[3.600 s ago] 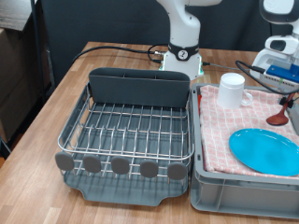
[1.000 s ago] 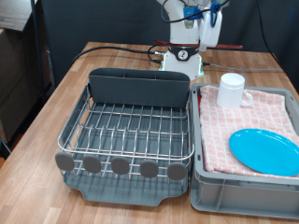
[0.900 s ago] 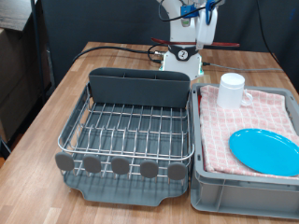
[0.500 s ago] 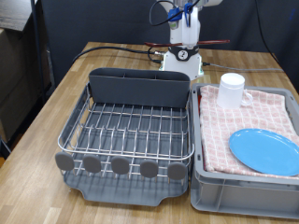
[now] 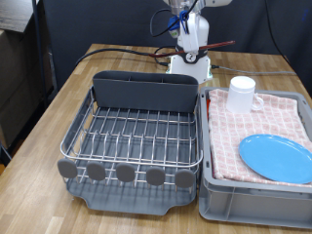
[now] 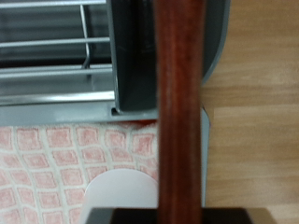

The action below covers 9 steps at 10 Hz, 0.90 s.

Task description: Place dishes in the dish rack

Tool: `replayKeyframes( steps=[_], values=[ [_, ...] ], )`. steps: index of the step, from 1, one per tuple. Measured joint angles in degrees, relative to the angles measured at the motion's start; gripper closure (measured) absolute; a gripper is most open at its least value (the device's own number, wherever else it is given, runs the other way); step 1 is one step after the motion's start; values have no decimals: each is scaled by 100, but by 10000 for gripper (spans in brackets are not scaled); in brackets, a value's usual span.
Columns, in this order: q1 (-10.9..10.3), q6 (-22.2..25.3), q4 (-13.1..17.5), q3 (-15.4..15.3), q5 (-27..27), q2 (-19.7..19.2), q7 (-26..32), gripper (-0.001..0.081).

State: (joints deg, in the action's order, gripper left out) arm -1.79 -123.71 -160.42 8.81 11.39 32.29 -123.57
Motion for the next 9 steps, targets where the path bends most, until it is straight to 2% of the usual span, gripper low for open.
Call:
replayKeyframes(
  steps=[3,7,9],
  values=[
    [-107,25,2,615,604,-113,816,724],
    [-274,147,103,1502,1297,-561,2166,724],
    [-287,210,160,1848,1492,-803,2589,724]
  ],
)
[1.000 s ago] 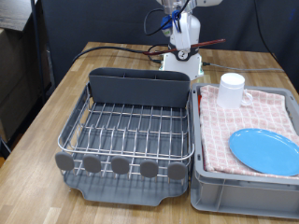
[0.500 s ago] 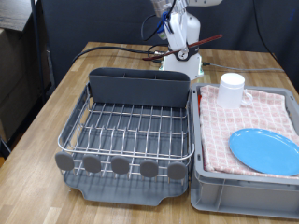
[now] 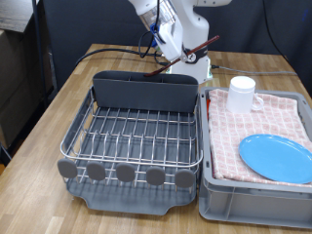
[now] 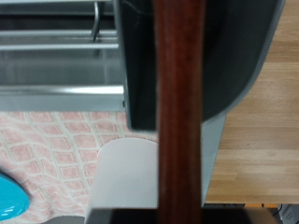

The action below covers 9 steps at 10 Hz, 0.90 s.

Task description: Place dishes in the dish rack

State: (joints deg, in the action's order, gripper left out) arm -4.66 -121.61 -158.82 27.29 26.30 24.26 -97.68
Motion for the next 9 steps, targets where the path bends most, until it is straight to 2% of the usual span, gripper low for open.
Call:
replayKeyframes(
  steps=[3,6,7,9],
  values=[
    [-1,73,142,415,98,-360,402,724],
    [-22,356,376,799,378,-839,1124,724],
    [-24,390,443,871,436,-997,1292,724],
    [-31,283,462,822,453,-1116,1379,724]
  ],
)
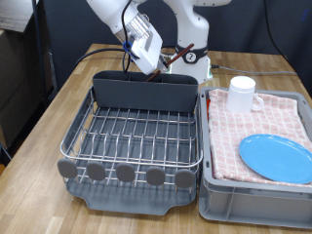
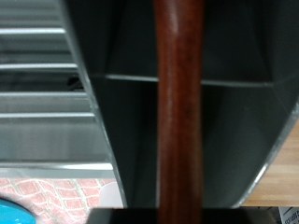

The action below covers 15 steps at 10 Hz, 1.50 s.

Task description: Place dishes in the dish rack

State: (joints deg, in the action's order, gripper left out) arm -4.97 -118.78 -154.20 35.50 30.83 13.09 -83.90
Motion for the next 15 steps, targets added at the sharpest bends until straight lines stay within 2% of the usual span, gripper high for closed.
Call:
replayKeyframes(
  steps=[1,2,3,4,5,7,8,9,12,15],
  values=[
    [1,-296,-30,-80,-75,-2,-88,724],
    [7,-589,-59,-184,-206,-4,-254,594],
    [8,-744,-73,-310,-382,-4,-514,594],
    [10,-845,-73,-441,-587,-4,-836,426],
    [18,-954,-73,-588,-856,-3,-1242,426],
    [25,-1181,-73,-919,-1269,18,-2073,98],
    [38,-1292,-74,-1077,-1460,52,-2455,98],
    [47,-1397,-77,-1222,-1639,100,-2788,23],
    [157,-1489,-79,-1682,-2324,371,-3726,7],
    [208,-1090,-15,-2106,-2830,839,-4496,3]
  ],
)
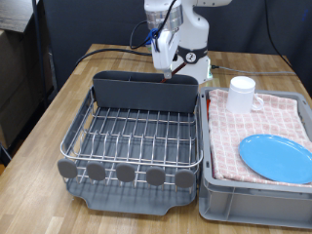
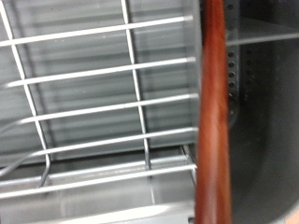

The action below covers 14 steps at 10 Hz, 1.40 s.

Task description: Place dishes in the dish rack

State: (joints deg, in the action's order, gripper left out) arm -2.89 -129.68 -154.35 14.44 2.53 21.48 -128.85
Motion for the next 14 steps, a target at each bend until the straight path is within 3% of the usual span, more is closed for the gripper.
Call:
replayKeyframes(
  steps=[3,5,6,8,14],
  values=[
    [-74,358,231,-425,-192,310,-180,3],
    [-383,432,451,-648,-196,279,274,3],
    [-499,499,560,-611,-196,152,606,3],
    [-478,464,583,-636,-267,137,489,3],
    [-798,441,1718,-1162,-484,-779,1053,3]
  ],
)
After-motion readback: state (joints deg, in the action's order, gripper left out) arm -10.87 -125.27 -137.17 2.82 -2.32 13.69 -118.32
